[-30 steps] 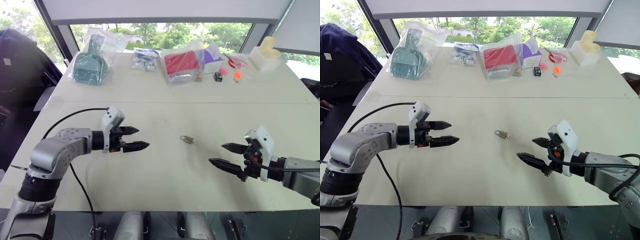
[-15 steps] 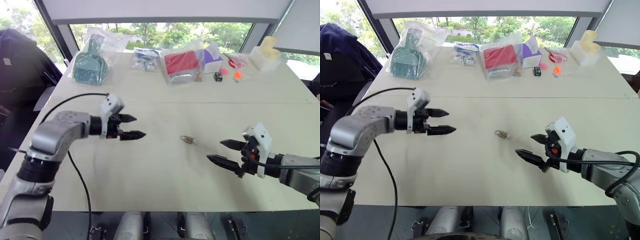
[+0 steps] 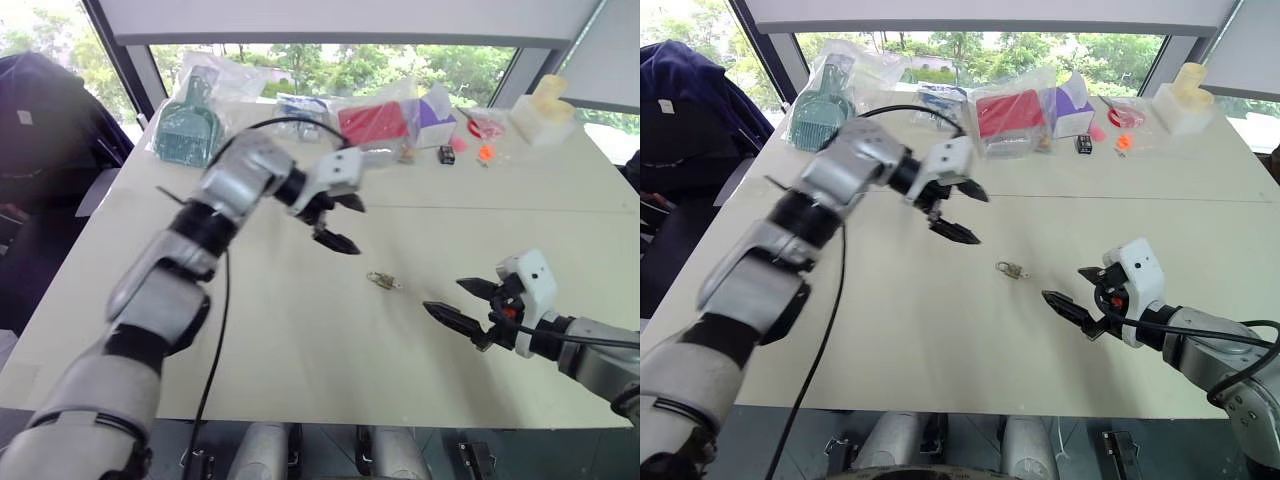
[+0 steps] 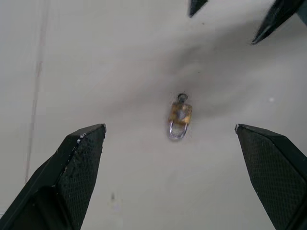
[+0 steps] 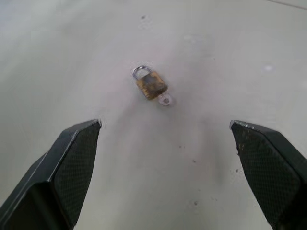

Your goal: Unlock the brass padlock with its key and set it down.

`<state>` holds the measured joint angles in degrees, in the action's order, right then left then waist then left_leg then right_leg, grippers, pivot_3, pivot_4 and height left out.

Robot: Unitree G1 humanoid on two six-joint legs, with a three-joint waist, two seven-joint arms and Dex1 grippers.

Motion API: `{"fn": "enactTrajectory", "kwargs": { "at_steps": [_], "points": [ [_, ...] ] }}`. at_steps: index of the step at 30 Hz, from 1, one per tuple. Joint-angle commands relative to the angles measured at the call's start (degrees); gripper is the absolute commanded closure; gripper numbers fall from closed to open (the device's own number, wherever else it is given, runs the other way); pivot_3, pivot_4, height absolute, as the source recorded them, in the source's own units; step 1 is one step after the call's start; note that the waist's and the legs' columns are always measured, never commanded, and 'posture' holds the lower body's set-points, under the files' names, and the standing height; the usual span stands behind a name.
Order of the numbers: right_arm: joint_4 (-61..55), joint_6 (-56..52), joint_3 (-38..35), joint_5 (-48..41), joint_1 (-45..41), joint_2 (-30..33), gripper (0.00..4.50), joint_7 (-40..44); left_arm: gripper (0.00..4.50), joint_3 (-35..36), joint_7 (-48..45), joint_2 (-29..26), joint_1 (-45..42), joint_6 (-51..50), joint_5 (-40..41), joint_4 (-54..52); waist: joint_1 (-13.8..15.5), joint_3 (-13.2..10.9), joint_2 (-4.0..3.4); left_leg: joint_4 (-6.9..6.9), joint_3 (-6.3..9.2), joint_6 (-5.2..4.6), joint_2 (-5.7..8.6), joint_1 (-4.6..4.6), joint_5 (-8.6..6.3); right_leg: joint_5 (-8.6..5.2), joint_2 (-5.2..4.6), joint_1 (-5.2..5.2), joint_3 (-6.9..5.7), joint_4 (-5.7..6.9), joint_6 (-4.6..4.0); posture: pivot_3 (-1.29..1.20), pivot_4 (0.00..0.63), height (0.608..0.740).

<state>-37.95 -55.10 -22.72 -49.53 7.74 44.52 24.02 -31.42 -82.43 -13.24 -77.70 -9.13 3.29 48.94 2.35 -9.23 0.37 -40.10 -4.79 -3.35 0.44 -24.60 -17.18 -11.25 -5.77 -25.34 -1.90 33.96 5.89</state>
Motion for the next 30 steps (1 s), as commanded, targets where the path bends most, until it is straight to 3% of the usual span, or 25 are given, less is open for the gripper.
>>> {"fn": "enactTrajectory", "kwargs": {
  "at_steps": [1, 4, 9, 20, 23, 29, 30],
  "points": [
    [-4.1, 1.2, -1.2, 0.5, 1.6, -2.6, 0.04, -3.1, 0.00, -2.1, 0.4, 6.7, -3.8, 8.2, -6.5, 13.4, -0.2, 0.0, 0.02, -0.01, -0.01, -0.06, 0.01, -0.03, -0.03, 0.00, 0.01, -0.01, 0.00, -0.02, 0.02, 0.00, 0.150, 0.740],
    [-6.9, 1.5, -1.2, 0.7, 3.9, -5.4, 0.04, -6.1, 0.00, -3.3, 4.0, 12.0, -5.1, 12.7, -11.7, 21.2, -0.2, -0.1, 0.09, -0.01, -0.08, -0.14, -0.03, -0.05, -0.08, -0.01, 0.06, -0.08, 0.06, -0.01, 0.08, 0.00, 0.150, 0.740],
    [-10.2, 2.0, -2.1, 0.9, 7.2, -8.7, 0.04, -9.4, 0.00, -3.3, 10.3, 16.5, -5.6, 15.7, -17.7, 26.3, 0.1, -0.1, 0.10, -0.08, 0.03, -0.14, -0.10, -0.04, -0.08, -0.01, 0.12, -0.05, 0.01, 0.05, 0.08, 0.00, 0.150, 0.740],
    [-12.0, 3.3, -0.8, 1.1, 8.0, -11.2, 0.04, -13.3, 0.00, -2.7, 14.0, 19.8, -4.0, 16.8, -25.8, 28.9, 0.0, -0.1, 0.10, -0.18, 0.06, -0.14, -0.11, 0.00, -0.08, -0.01, 0.14, 0.01, 0.01, 0.10, 0.09, 0.00, 0.150, 0.740],
    [-12.4, 3.6, -0.2, 1.2, 8.4, -11.8, 0.00, -14.1, 0.88, -3.3, 13.4, 20.0, -3.4, 16.6, -27.8, 29.2, 0.0, 0.0, 0.10, -0.18, 0.06, -0.14, -0.11, 0.10, -0.08, -0.01, 0.13, 0.12, 0.00, 0.09, 0.08, 0.00, 0.150, 0.740],
    [-12.8, 4.1, 0.1, 1.0, 9.2, -12.2, 0.00, -14.9, 3.68, -4.2, 11.9, 20.3, -2.4, 17.9, -30.8, 29.4, 0.0, 0.0, 0.10, -0.24, 0.06, -0.14, -0.11, 0.14, -0.08, -0.01, 0.12, 0.19, 0.01, 0.08, 0.08, 0.00, 0.150, 0.740],
    [-12.7, 4.1, 0.1, 0.9, 9.1, -12.2, 0.00, -15.0, 3.80, -4.7, 12.2, 20.1, -2.3, 18.2, -31.5, 29.4, -0.1, 0.0, 0.10, -0.24, 0.07, -0.14, -0.12, 0.15, -0.08, -0.01, 0.12, 0.20, 0.01, 0.09, 0.08, 0.00, 0.150, 0.740]
  ]
}}
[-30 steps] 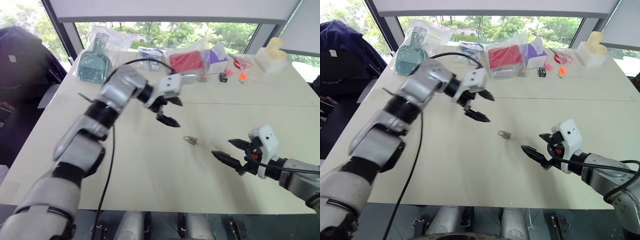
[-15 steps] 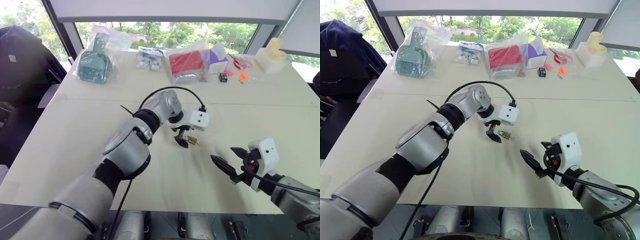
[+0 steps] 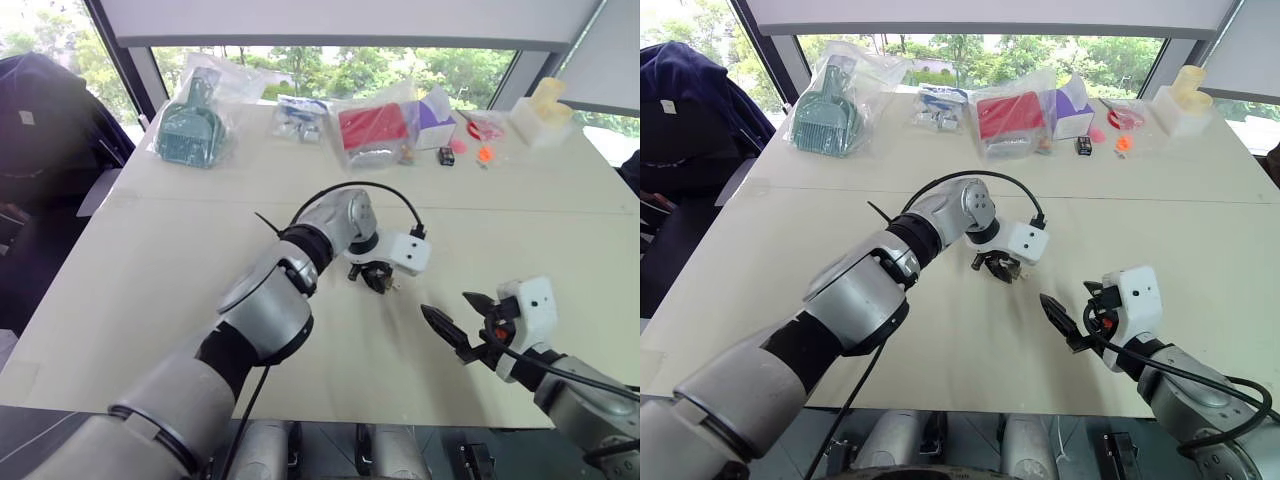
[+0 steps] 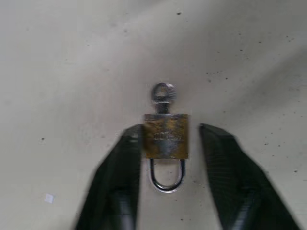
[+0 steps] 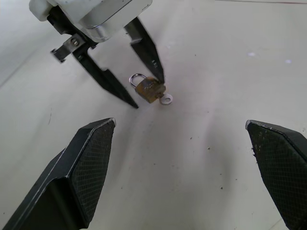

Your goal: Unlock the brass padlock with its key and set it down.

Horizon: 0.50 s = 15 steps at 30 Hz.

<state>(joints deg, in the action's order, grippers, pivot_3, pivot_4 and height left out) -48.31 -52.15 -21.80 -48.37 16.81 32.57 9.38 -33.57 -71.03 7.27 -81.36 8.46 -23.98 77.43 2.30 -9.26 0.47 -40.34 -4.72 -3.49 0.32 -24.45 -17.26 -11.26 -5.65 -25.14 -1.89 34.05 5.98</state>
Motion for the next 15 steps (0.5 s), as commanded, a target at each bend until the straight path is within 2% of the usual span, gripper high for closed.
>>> {"fn": "enactTrajectory", "kwargs": {
  "at_steps": [1, 5, 9, 11, 15],
  "points": [
    [-2.2, 1.2, -1.0, -0.6, 0.0, -0.3, 0.00, -0.4, 3.79, -2.7, 0.9, -0.6, 1.5, 1.0, -4.8, 0.9, 0.0, 0.0, 0.01, 0.00, 0.00, 0.00, 0.00, 0.02, 0.00, 0.00, 0.00, 0.02, 0.00, 0.00, 0.00, 0.00, 0.150, 0.740],
    [-0.5, -0.7, -1.8, -3.7, -2.1, -0.4, 0.00, -2.2, 3.79, 1.0, 4.1, -1.3, 0.9, 1.4, -2.5, 0.2, -0.1, 0.0, 0.01, 0.00, 0.00, 0.00, -0.02, 0.07, 0.00, 0.00, 0.01, 0.06, 0.00, 0.01, 0.00, 0.00, 0.150, 0.740],
    [1.5, -1.5, -4.1, -13.0, -7.3, -0.5, 0.00, -5.3, 3.79, 8.9, 4.4, -5.3, -1.3, 6.3, 3.9, -2.8, -0.3, 0.0, 0.01, 0.00, 0.00, 0.00, -0.05, 0.00, 0.00, 0.01, 0.01, -0.08, 0.02, 0.06, 0.02, 0.00, 0.150, 0.740],
    [2.6, -1.5, -4.8, -17.5, -10.3, 0.4, 0.00, -6.5, 3.79, 12.2, 2.0, -7.5, -1.3, 7.6, 7.0, -4.8, -0.2, 0.0, 0.01, 0.04, -0.02, 0.00, -0.07, -0.05, 0.00, 0.02, 0.02, -0.19, 0.06, 0.11, 0.03, 0.00, 0.150, 0.740],
    [9.1, -3.5, -2.6, -23.1, -20.8, 2.3, 0.00, -11.5, 3.79, 20.2, -7.4, -13.7, 5.7, 6.3, 17.6, -17.0, -0.6, 0.0, -0.04, 0.13, -0.06, 0.03, -0.08, -0.04, 0.02, 0.03, 0.00, -0.23, 0.06, 0.17, 0.02, 0.00, 0.150, 0.740]
  ]
}}
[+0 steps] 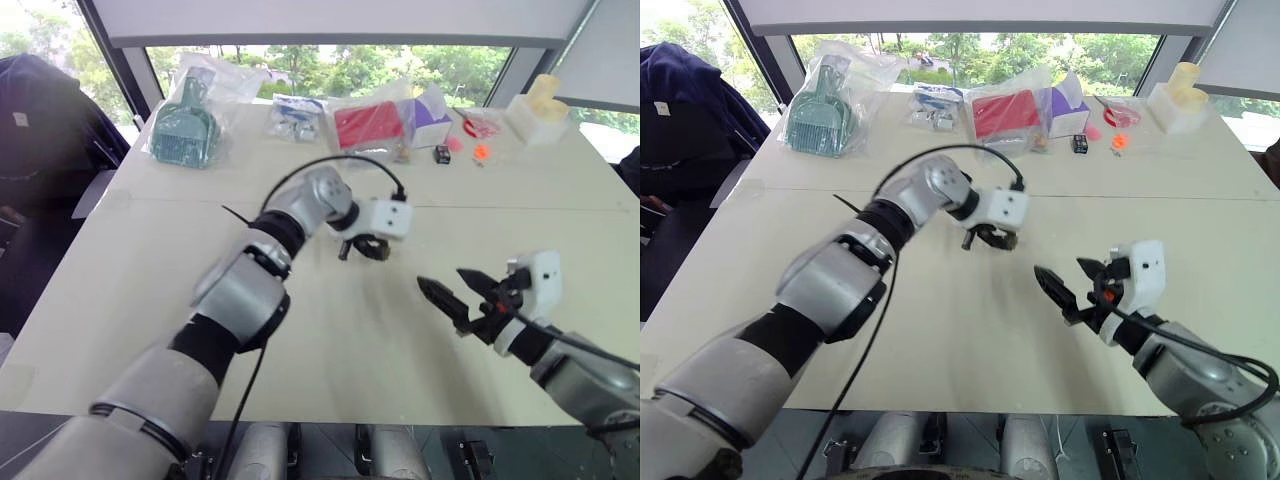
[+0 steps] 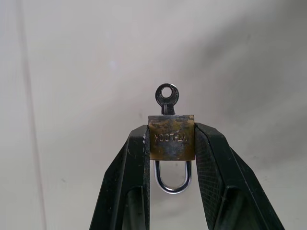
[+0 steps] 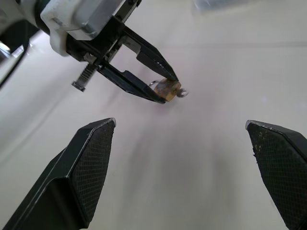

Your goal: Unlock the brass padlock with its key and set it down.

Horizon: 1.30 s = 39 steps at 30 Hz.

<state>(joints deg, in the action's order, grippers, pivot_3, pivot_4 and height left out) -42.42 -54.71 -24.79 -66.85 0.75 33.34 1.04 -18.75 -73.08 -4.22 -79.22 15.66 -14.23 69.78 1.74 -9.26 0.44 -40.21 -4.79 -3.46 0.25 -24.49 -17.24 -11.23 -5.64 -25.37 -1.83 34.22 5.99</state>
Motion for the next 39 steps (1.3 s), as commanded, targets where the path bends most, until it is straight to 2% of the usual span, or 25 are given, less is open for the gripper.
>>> {"fn": "enactTrajectory", "kwargs": {
  "at_steps": [1, 6, 8, 12, 18, 21, 26, 27, 38, 39],
  "points": [
    [4.5, -1.1, 1.1, -5.3, -7.0, 1.9, 0.00, -3.6, 3.79, 6.3, -4.9, -3.3, 6.0, -3.0, 9.1, -13.6, -0.1, 0.0, -0.02, 0.00, 0.00, 0.00, 0.00, 0.07, 0.00, 0.00, 0.00, 0.06, 0.00, 0.00, 0.00, 0.00, 0.150, 0.740],
    [11.5, -1.7, 3.8, -8.0, -16.7, 3.3, 0.00, -3.4, 3.79, 7.5, 2.0, -7.1, 19.7, -10.2, 10.6, -39.1, -0.5, 0.0, -0.04, 0.00, 0.00, 0.03, 0.05, 0.03, 0.02, 0.01, -0.17, 0.07, 0.03, 0.03, -0.01, 0.00, 0.150, 0.740],
    [13.5, -2.0, 4.9, -8.1, -19.1, 3.7, 0.00, -2.9, 3.79, 7.3, 4.9, -7.7, 22.9, -11.6, 10.2, -46.0, -0.7, 0.0, -0.03, -0.02, 0.00, 0.04, 0.13, 0.00, 0.03, 0.09, -0.20, 0.08, 0.00, 0.03, 0.13, 0.00, 0.150, 0.740],
    [16.2, -2.9, 7.6, -8.5, -22.7, 3.4, 0.00, -1.6, 3.79, 6.5, 9.9, -8.5, 25.8, -13.5, 9.4, -54.2, -1.0, 0.0, -0.04, -0.05, 0.01, 0.03, 0.23, 0.03, 0.03, 0.10, -0.25, 0.18, 0.01, 0.01, 0.13, 0.00, 0.150, 0.740],
    [16.7, -3.0, 9.9, -9.3, -24.0, 2.3, 0.00, -2.1, 3.79, 5.0, 13.2, -9.0, 25.9, -14.1, 9.5, -56.6, -1.1, 0.0, -0.05, -0.03, 0.02, 0.03, 0.21, 0.09, 0.03, 0.12, -0.17, 0.19, -0.01, 0.05, 0.18, 0.00, 0.150, 0.740],
    [16.5, -1.8, 10.1, -8.6, -24.4, 0.9, 0.82, -3.1, 3.79, 4.9, 13.7, -8.9, 25.3, -13.9, 10.1, -55.8, -1.0, 0.0, -0.05, -0.03, 0.02, 0.04, 0.20, 0.09, 0.04, 0.13, -0.13, 0.19, -0.02, 0.06, 0.20, 0.00, 0.150, 0.740],
    [15.8, -0.6, 9.9, -9.0, -24.6, -0.5, 3.40, -4.5, 3.79, 4.5, 13.8, -9.2, 25.0, -13.1, 10.7, -55.3, -1.0, 0.0, -0.05, -0.03, 0.00, 0.04, 0.20, 0.09, 0.04, 0.14, -0.12, 0.19, -0.02, 0.05, 0.23, 0.00, 0.150, 0.740],
    [15.6, -0.4, 9.9, -9.1, -24.5, -0.7, 3.79, -4.8, 3.79, 4.4, 13.8, -9.3, 25.0, -13.0, 10.8, -55.2, -1.0, 0.0, -0.05, -0.03, 0.00, 0.04, 0.20, 0.09, 0.04, 0.15, -0.12, 0.19, -0.02, 0.05, 0.23, 0.00, 0.150, 0.740],
    [15.4, 1.5, 10.1, -9.8, -24.5, -1.7, 3.79, -6.3, 3.79, 3.6, 14.0, -10.2, 25.7, -12.4, 11.3, -55.2, -1.0, 0.0, -0.05, -0.03, -0.01, 0.04, 0.20, 0.09, 0.04, 0.21, -0.10, 0.19, -0.02, 0.05, 0.34, 0.00, 0.150, 0.740],
    [15.4, 1.6, 10.2, -9.9, -24.5, -1.8, 3.56, -6.4, 3.79, 3.6, 14.0, -10.3, 25.7, -12.4, 11.4, -55.3, -1.0, 0.0, -0.05, -0.03, 0.00, 0.04, 0.20, 0.09, 0.04, 0.21, -0.10, 0.19, -0.01, 0.05, 0.34, 0.00, 0.150, 0.740]
  ]
}}
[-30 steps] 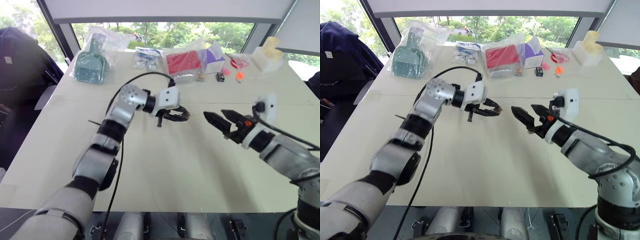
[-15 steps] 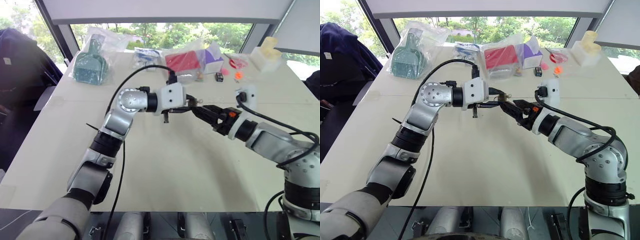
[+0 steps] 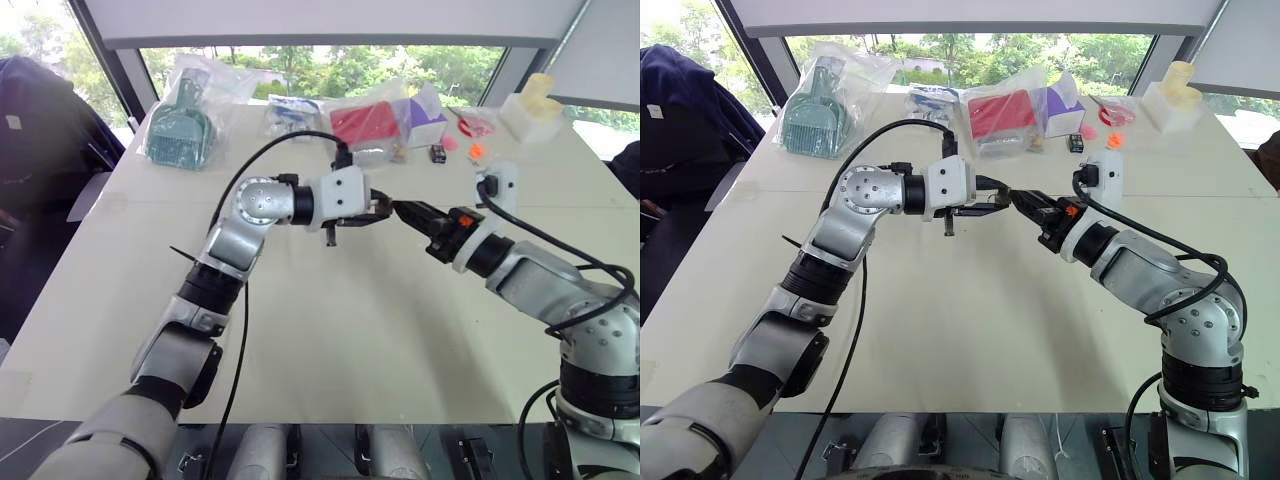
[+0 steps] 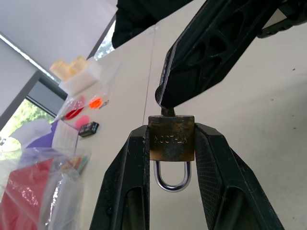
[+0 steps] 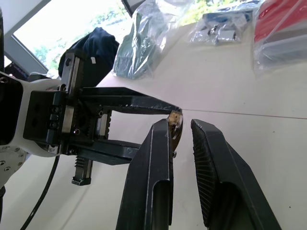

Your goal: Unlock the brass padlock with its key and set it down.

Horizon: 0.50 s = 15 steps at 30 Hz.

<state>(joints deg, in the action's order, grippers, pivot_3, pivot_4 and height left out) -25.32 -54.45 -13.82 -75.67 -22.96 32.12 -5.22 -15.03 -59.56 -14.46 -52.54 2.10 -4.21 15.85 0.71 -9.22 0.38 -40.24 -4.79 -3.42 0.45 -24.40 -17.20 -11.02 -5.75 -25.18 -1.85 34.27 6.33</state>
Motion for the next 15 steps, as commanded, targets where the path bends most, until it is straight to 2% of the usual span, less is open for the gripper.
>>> {"fn": "enactTrajectory", "kwargs": {
  "at_steps": [1, 3, 5, 12, 15],
  "points": [
    [-1.7, 1.5, -0.7, -1.0, -0.8, -0.7, 3.26, -0.2, 3.79, -0.2, 0.5, -0.1, -0.9, 1.1, 1.4, -1.5, 0.0, 0.0, 0.00, 0.00, 0.00, 0.00, 0.00, 0.00, 0.00, 0.00, 0.00, 0.00, 0.00, 0.00, 0.00, 0.00, 0.150, 0.740],
    [-1.3, 1.6, -0.6, -0.5, -0.8, -0.9, 2.51, -0.8, 3.79, -0.1, 0.5, -0.2, -0.8, 1.0, 1.4, -1.6, 0.0, 0.0, 0.00, 0.00, 0.00, 0.00, 0.00, 0.00, 0.00, 0.00, 0.00, 0.00, 0.00, 0.00, 0.00, 0.00, 0.150, 0.740],
    [-1.0, 1.5, -0.7, -0.3, -0.7, -0.7, 1.52, -0.7, 3.79, -0.2, 0.6, -0.3, -0.8, 1.0, 1.4, -1.6, 0.0, 0.0, 0.00, 0.00, 0.00, 0.00, 0.00, 0.00, 0.00, 0.00, 0.00, 0.00, 0.00, 0.00, 0.00, 0.00, 0.150, 0.740],
    [-0.4, 1.1, -1.1, -1.0, -0.3, -0.6, 1.52, -1.0, 3.79, -0.2, 0.9, -0.4, -0.8, 0.9, 1.5, -1.8, 0.0, 0.0, 0.00, 0.00, 0.00, 0.00, 0.00, 0.00, 0.00, 0.00, 0.01, 0.00, 0.00, 0.00, 0.00, 0.00, 0.150, 0.740],
    [-0.1, 1.4, -1.2, -1.4, -0.3, -1.0, 2.40, -1.1, 3.79, -0.3, 0.9, -0.6, -0.8, 0.9, 1.4, -1.9, 0.0, 0.0, 0.00, 0.00, 0.00, 0.00, 0.00, 0.00, 0.00, 0.00, 0.01, 0.00, 0.00, 0.00, 0.00, 0.00, 0.150, 0.740]
  ]
}}
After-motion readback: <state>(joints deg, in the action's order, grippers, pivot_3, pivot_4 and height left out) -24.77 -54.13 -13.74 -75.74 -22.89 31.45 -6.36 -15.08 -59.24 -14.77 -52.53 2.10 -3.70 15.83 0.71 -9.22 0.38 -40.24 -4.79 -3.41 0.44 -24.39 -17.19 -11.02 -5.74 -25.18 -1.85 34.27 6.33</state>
